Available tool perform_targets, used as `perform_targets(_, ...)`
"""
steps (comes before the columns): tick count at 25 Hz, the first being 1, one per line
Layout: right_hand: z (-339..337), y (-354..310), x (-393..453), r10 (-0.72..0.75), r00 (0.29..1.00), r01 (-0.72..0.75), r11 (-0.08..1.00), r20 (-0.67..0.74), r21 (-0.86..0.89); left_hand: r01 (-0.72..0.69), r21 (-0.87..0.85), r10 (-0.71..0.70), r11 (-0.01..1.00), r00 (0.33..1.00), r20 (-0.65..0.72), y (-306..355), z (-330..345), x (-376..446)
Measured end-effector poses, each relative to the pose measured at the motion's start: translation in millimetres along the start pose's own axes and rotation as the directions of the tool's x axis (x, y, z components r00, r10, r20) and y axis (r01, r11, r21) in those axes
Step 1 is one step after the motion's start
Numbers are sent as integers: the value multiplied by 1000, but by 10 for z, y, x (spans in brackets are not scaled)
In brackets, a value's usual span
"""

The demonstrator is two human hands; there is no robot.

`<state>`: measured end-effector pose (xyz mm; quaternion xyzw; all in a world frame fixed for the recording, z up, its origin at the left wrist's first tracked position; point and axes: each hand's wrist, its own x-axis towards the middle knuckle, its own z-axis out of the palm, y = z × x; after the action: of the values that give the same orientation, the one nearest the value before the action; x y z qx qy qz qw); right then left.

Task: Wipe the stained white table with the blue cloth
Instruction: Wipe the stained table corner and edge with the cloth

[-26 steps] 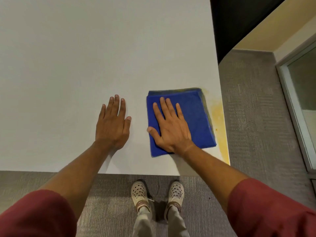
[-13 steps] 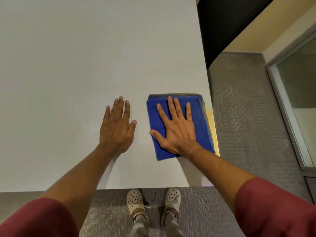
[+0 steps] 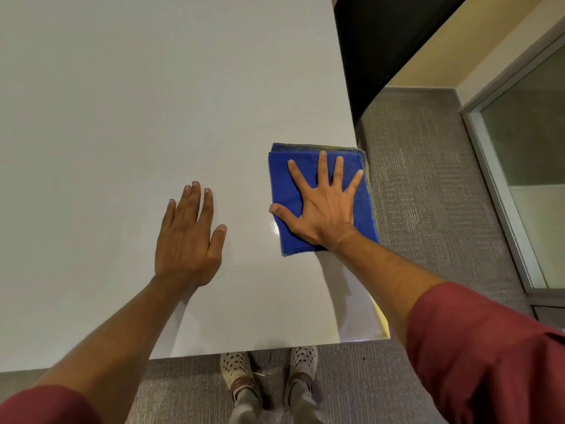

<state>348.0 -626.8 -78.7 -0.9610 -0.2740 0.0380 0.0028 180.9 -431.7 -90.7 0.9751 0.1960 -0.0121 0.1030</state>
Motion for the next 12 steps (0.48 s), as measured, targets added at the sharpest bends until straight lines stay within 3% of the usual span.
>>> perform_targets(5, -58, 223, -15, -47, 997, 45, 998, 66, 35, -3, -10, 3, 1000, 1000, -4, 0, -6, -5)
perform_targets(12, 17, 518, -354, 29, 1000, -28, 993, -5, 116, -2, -1, 2, 1000, 1000, -25, 30, -14, -13)
